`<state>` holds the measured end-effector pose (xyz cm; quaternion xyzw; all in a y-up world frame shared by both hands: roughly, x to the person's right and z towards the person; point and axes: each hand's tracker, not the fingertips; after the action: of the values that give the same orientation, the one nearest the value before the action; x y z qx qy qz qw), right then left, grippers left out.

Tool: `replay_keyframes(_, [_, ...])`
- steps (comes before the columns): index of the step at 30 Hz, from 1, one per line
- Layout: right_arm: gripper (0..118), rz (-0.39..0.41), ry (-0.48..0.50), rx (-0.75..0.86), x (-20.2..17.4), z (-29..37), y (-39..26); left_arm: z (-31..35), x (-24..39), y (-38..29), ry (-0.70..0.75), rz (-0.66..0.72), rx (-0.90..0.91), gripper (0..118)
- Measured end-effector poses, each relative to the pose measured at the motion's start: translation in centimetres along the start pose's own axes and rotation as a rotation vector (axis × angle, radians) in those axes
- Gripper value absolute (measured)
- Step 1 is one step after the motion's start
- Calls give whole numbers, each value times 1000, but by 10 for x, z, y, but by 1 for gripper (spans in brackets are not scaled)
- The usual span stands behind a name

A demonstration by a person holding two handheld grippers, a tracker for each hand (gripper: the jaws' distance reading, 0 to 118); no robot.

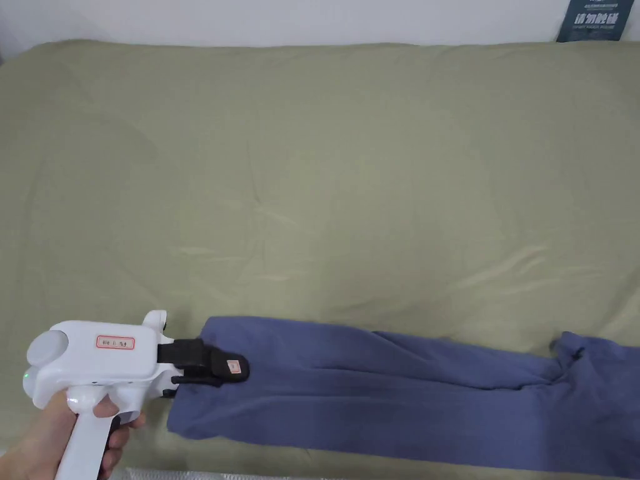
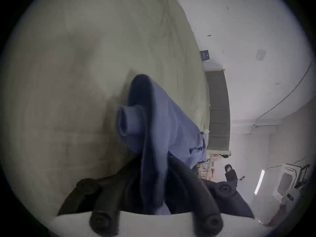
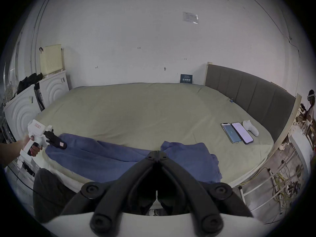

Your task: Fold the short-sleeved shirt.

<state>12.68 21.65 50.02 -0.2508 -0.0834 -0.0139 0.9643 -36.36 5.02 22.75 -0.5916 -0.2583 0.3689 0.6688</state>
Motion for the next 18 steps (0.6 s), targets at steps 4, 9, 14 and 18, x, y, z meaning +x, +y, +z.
replay_keyframes(4, [0,6,3,0,1,3,4,17,12,-14,-39,-1,79,11])
replay_keyframes(9, [0,8,4,15,2,2,7,51,7,-18,-9,47,198,10])
replay_keyframes(14, [0,14,27,32,1,-1,12,111,-3,-30,36,84,308,10])
replay_keyframes(18, [0,28,48,40,-2,-7,13,128,14,-41,94,46,327,10])
